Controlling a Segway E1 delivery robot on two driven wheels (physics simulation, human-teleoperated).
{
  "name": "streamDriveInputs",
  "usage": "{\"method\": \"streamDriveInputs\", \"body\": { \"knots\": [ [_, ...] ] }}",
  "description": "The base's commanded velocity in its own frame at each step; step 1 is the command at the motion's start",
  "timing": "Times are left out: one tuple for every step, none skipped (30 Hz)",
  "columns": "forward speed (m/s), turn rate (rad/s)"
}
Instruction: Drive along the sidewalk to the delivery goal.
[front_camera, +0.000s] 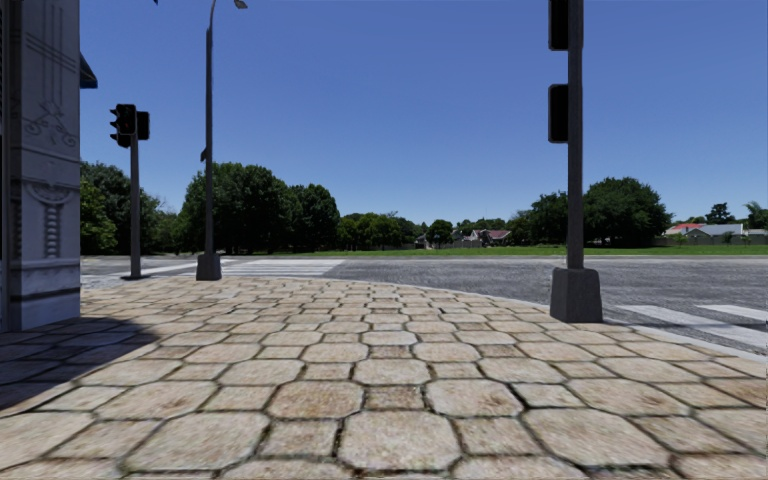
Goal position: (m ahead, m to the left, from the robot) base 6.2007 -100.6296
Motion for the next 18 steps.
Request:
{"method": "streamDriveInputs", "body": {
  "knots": [
    [2.00, -0.64],
    [2.00, -0.78],
    [2.00, -0.78],
    [2.00, -0.82],
    [2.00, -0.83],
    [2.00, -0.87],
    [2.00, -0.95],
    [2.00, -0.98],
    [2.00, -0.98],
    [2.00, -1.01],
    [2.00, -1.05],
    [2.00, -1.09],
    [2.00, -1.09],
    [2.00, -1.11],
    [2.00, -1.13],
    [2.00, -1.20],
    [2.00, -1.20],
    [2.00, -1.20]
  ]
}}
